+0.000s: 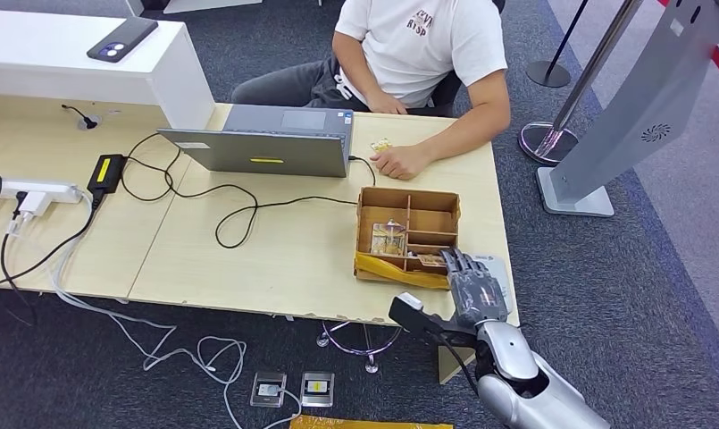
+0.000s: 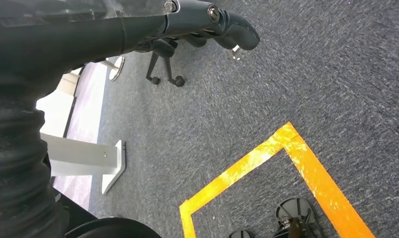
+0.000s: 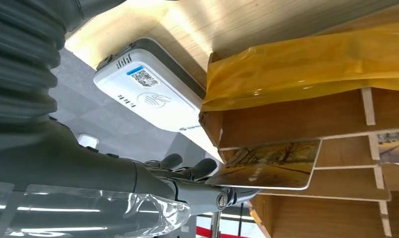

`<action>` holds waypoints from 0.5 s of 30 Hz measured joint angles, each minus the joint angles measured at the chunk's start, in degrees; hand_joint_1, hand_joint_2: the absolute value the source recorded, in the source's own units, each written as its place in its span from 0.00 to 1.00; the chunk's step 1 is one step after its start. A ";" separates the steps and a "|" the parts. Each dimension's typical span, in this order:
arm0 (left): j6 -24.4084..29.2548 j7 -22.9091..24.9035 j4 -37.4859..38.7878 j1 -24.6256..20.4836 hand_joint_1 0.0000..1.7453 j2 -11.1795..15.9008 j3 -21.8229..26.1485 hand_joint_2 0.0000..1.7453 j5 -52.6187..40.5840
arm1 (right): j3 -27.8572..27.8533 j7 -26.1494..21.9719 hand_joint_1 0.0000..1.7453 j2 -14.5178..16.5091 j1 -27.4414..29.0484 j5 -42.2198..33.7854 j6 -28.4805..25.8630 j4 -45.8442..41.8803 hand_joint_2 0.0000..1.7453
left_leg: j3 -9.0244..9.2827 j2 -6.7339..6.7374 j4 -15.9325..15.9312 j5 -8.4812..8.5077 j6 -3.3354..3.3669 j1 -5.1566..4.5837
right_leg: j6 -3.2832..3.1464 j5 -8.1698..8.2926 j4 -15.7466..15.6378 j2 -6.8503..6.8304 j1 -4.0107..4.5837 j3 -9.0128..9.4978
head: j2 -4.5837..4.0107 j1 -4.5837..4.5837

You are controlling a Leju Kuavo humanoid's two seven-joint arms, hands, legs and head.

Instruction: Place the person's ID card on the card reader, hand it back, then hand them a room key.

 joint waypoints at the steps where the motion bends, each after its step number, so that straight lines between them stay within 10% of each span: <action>1: 0.00 -0.01 0.07 0.00 0.00 0.07 0.00 1.00 -0.01 | 0.00 0.00 0.00 0.01 0.02 0.03 -0.10 0.22 1.00 | 0.00 0.00 0.00 0.00 0.00 0.00 | 0.00 0.00 0.00 0.00 0.00 0.00 | 0.00 0.00; 15: 0.00 -0.92 1.58 -0.03 0.00 1.10 0.00 1.00 -1.45 | -0.98 -1.14 0.00 0.50 0.70 2.97 -8.82 2.09 1.00 | 0.01 0.00 0.00 0.00 0.00 0.00 | 0.00 0.00 0.00 0.00 0.00 0.00 | 0.00 0.00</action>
